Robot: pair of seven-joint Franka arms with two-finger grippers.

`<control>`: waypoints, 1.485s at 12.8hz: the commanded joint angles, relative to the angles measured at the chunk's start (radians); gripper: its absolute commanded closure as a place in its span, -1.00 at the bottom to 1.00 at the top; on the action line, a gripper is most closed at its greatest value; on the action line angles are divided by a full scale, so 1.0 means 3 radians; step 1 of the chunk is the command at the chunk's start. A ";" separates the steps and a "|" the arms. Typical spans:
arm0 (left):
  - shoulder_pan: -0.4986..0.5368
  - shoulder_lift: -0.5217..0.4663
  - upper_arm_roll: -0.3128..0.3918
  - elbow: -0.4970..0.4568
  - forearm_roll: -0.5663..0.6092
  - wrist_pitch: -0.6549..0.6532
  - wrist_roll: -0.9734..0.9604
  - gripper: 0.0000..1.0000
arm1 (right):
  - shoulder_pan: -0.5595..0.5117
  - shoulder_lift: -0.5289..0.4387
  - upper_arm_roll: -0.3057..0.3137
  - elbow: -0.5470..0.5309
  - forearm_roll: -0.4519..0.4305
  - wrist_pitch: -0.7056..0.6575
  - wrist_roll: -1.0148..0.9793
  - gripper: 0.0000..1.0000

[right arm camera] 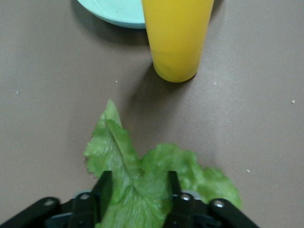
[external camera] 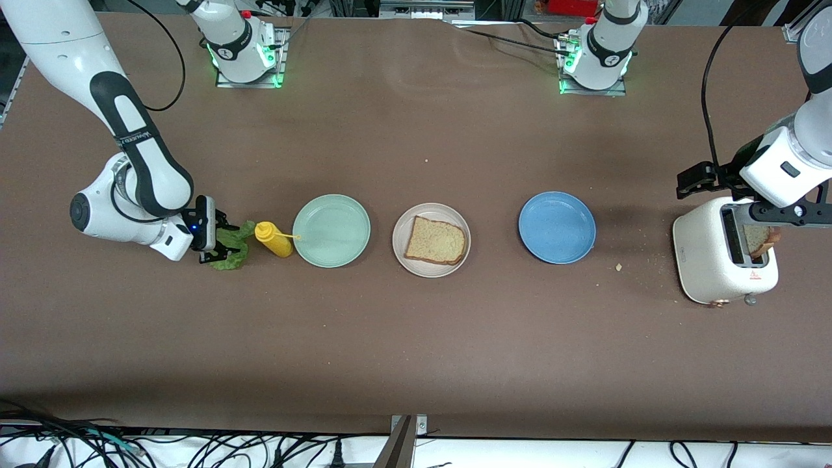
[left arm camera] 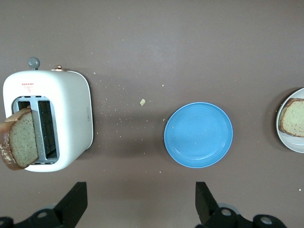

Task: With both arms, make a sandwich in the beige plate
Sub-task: 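Grasp the green lettuce leaf with the right gripper and lift it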

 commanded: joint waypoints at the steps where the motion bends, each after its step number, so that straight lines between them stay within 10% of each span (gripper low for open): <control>1: 0.0006 0.0037 -0.0011 0.0076 0.0092 -0.0013 0.0036 -1.00 | 0.0032 -0.0056 -0.0041 -0.0081 -0.0016 0.0077 -0.0119 1.00; 19: 0.0006 0.0037 -0.0016 0.0076 0.0103 -0.0013 0.0031 -1.00 | 0.0660 -0.1268 -0.0173 0.0497 -0.0323 -0.1585 0.1679 1.00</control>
